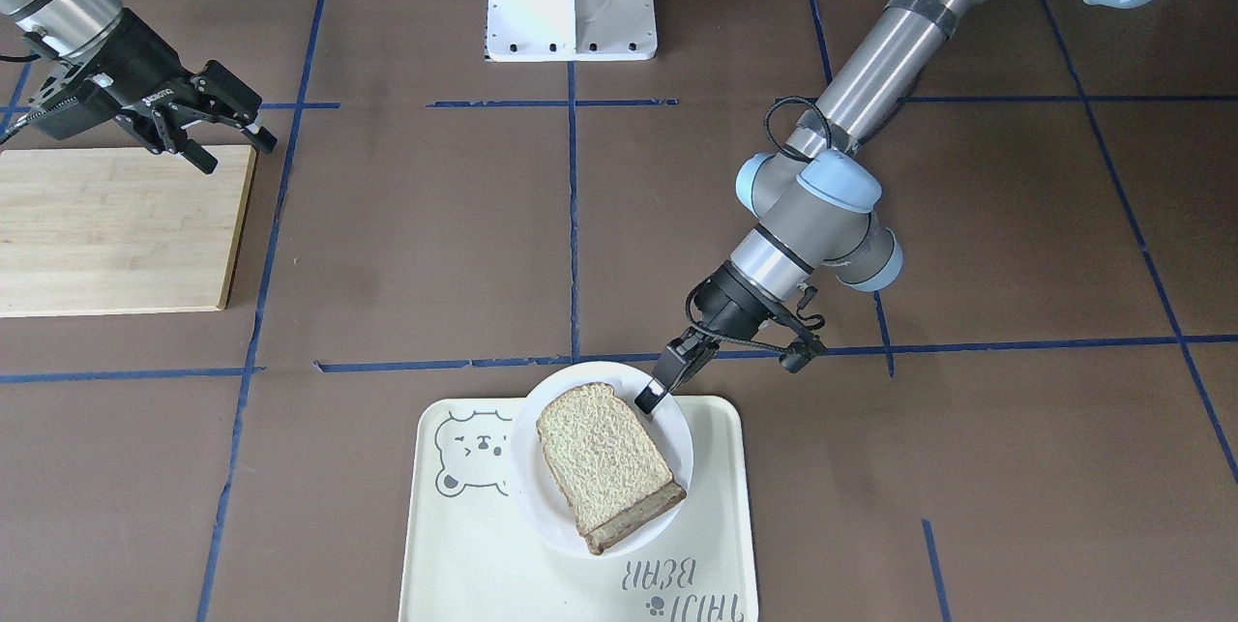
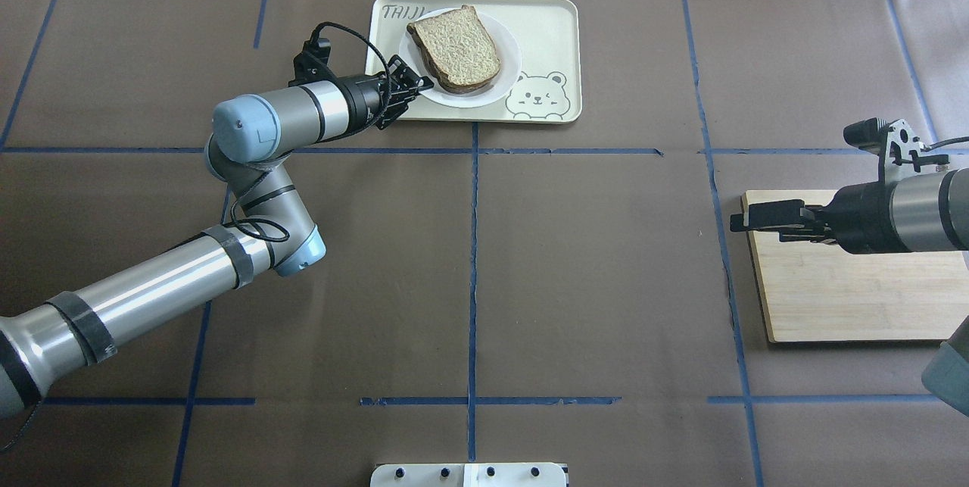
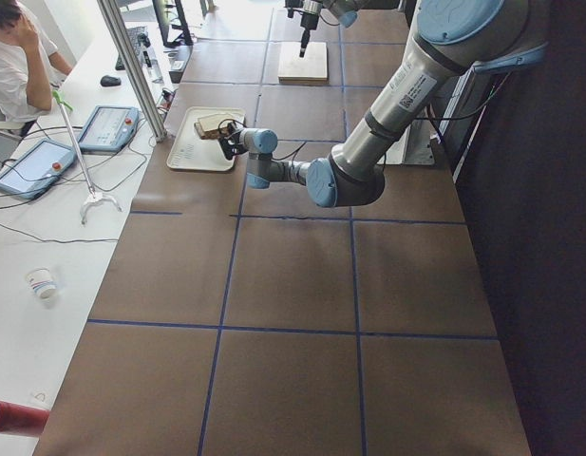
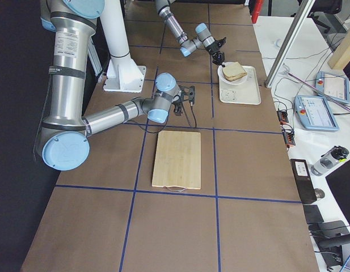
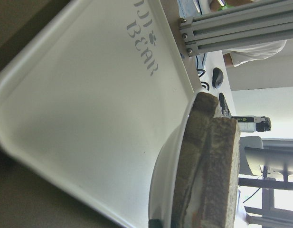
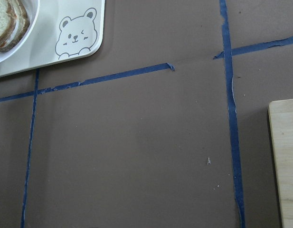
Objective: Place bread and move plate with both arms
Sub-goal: 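Slide the plate with the left gripper onto the cream bear tray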
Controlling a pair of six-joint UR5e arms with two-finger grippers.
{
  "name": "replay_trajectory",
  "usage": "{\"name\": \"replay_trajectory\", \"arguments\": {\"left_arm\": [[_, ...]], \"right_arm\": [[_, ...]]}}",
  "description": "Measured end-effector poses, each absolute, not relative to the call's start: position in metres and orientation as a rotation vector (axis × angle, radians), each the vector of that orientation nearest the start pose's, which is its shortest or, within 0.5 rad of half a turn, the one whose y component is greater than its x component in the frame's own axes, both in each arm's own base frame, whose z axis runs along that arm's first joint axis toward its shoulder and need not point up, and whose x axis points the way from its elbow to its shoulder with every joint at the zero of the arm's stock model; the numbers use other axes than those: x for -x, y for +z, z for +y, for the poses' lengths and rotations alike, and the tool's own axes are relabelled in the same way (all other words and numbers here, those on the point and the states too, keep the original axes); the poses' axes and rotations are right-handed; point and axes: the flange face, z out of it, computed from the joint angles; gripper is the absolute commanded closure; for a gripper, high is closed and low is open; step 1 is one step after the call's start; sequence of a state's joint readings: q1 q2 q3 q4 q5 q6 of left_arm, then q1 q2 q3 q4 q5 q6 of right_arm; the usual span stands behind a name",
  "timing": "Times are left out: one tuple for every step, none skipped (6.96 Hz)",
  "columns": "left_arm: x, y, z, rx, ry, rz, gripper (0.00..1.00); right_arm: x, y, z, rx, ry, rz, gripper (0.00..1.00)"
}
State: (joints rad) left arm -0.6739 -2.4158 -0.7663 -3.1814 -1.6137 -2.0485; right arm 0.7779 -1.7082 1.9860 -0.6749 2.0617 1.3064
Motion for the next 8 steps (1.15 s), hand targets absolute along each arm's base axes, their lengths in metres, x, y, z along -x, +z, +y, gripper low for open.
{"name": "replay_trajectory", "arguments": {"left_arm": [[-0.552, 0.322, -0.609, -0.124, -0.852, 1.697, 0.94], [-0.558, 0.324, -0.614, -0.119, -0.863, 1.679, 0.94], [-0.563, 0.324, -0.617, -0.115, -0.868, 1.665, 0.91], [-0.567, 0.324, -0.619, -0.112, -0.87, 1.658, 0.81], [-0.57, 0.326, -0.617, -0.108, -0.868, 1.652, 0.7], [-0.571, 0.329, -0.615, -0.1, -0.86, 1.647, 0.67], [-0.569, 0.336, -0.612, -0.091, -0.851, 1.644, 0.63], [-0.561, 0.349, -0.604, -0.087, -0.843, 1.644, 0.62]], "right_arm": [[0.252, 0.419, -0.369, -0.195, 0.161, -1.207, 0.0], [0.252, 0.419, -0.369, -0.195, 0.161, -1.206, 0.0], [0.252, 0.419, -0.37, -0.195, 0.161, -1.206, 0.0], [0.252, 0.419, -0.37, -0.196, 0.161, -1.206, 0.0], [0.251, 0.419, -0.37, -0.197, 0.162, -1.207, 0.0], [0.248, 0.419, -0.371, -0.195, 0.163, -1.209, 0.0], [0.244, 0.418, -0.373, -0.189, 0.164, -1.214, 0.0], [0.24, 0.417, -0.374, -0.182, 0.164, -1.22, 0.0]]}}
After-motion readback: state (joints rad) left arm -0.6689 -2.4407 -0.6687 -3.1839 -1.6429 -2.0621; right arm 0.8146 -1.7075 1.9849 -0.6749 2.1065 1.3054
